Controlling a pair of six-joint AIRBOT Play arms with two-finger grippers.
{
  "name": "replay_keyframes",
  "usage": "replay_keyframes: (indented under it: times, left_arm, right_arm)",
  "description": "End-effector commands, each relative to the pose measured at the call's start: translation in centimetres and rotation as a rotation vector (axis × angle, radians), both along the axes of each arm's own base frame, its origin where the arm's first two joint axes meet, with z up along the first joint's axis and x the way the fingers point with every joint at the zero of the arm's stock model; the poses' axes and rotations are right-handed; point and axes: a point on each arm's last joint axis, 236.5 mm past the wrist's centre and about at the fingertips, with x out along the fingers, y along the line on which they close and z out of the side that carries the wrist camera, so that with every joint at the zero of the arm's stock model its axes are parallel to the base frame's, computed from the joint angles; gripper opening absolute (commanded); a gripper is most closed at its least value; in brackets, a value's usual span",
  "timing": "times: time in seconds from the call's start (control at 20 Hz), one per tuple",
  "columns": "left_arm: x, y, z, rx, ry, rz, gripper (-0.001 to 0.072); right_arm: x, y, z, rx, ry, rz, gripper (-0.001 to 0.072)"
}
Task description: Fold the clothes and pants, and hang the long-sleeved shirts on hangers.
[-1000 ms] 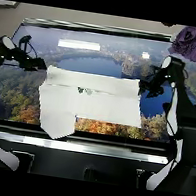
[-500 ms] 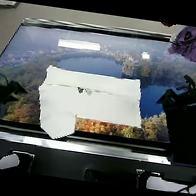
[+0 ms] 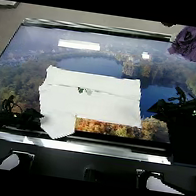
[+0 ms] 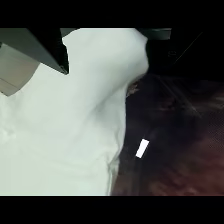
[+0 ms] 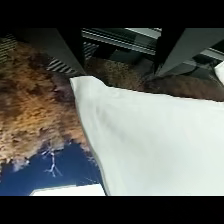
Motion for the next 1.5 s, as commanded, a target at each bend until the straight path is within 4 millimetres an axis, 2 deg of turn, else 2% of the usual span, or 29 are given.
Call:
replay_keyframes:
  times: [0.0, 0.15, 0.3, 0.35, 0.4, 0.45, 0.5, 0.55, 0.6, 0.75, 0.8, 0.9, 1.05, 1.15, 1.35, 1.45]
  left_arm:
    - [-0.3, -0.7, -0.8, -0.001, -0.047, -0.004, 0.0660]
    - [-0.1, -0.6, -1.0, 0.008, -0.049, -0.002, 0.0660]
    - [-0.6, -2.3, -1.1, 0.001, -0.041, -0.075, 0.0659]
    - [-0.9, -3.1, -1.2, -0.001, -0.036, -0.109, 0.0624]
    - [-1.1, -3.6, -1.4, -0.002, -0.032, -0.135, 0.0501]
    - [-1.2, -4.0, -1.4, -0.003, -0.029, -0.149, 0.0413]
    - [-1.2, -3.9, -1.4, -0.004, -0.027, -0.146, 0.0277]
    - [-1.2, -3.8, -1.4, -0.007, -0.026, -0.141, 0.0093]
    - [-1.1, -3.7, -1.3, -0.007, -0.027, -0.136, 0.0028]
    - [-0.8, -3.6, -1.0, -0.009, -0.031, -0.131, 0.0021]
    - [-0.8, -3.5, -1.0, -0.008, -0.033, -0.131, 0.0021]
    - [-0.6, -3.5, -0.9, -0.007, -0.035, -0.129, 0.0021]
    - [-0.6, -3.5, -0.9, -0.008, -0.033, -0.125, 0.0020]
    - [-0.6, -3.5, -0.8, -0.009, -0.030, -0.120, 0.0021]
    - [-0.6, -3.5, -0.9, -0.011, -0.026, -0.115, 0.0021]
    - [-0.6, -3.5, -0.9, -0.011, -0.026, -0.115, 0.0020]
  right_arm:
    - [0.3, 1.1, 0.7, 0.052, -0.020, -0.014, 0.0476]
    - [0.5, 1.4, 1.0, 0.068, -0.026, -0.020, 0.0476]
    - [0.7, 1.5, 1.1, 0.073, -0.033, -0.026, 0.0476]
    - [0.8, 1.5, 1.1, 0.075, -0.034, -0.027, 0.0476]
    - [0.8, 1.5, 1.1, 0.073, -0.034, -0.027, 0.0476]
    - [0.7, 1.4, 1.0, 0.070, -0.033, -0.025, 0.0476]
    - [0.7, 1.3, 0.9, 0.065, -0.031, -0.023, 0.0476]
    - [0.5, 0.9, 0.7, 0.051, -0.024, -0.021, 0.0476]
    - [0.1, 0.3, 0.3, 0.026, -0.009, -0.022, 0.0476]
    - [-1.1, -3.0, -1.1, -0.063, 0.043, -0.047, 0.0477]
    - [-1.2, -3.3, -1.5, -0.052, 0.048, -0.060, 0.0477]
    - [-1.5, -2.6, -2.6, -0.003, 0.077, -0.058, 0.0477]
    - [-3.6, -1.0, -5.6, 0.066, 0.152, -0.045, 0.0475]
    - [-4.2, -0.1, -7.0, 0.088, 0.147, -0.054, 0.0474]
    - [-4.5, 1.1, -8.3, 0.125, 0.122, -0.086, 0.0469]
    - [-4.8, 1.7, -8.7, 0.129, 0.119, -0.074, 0.0443]
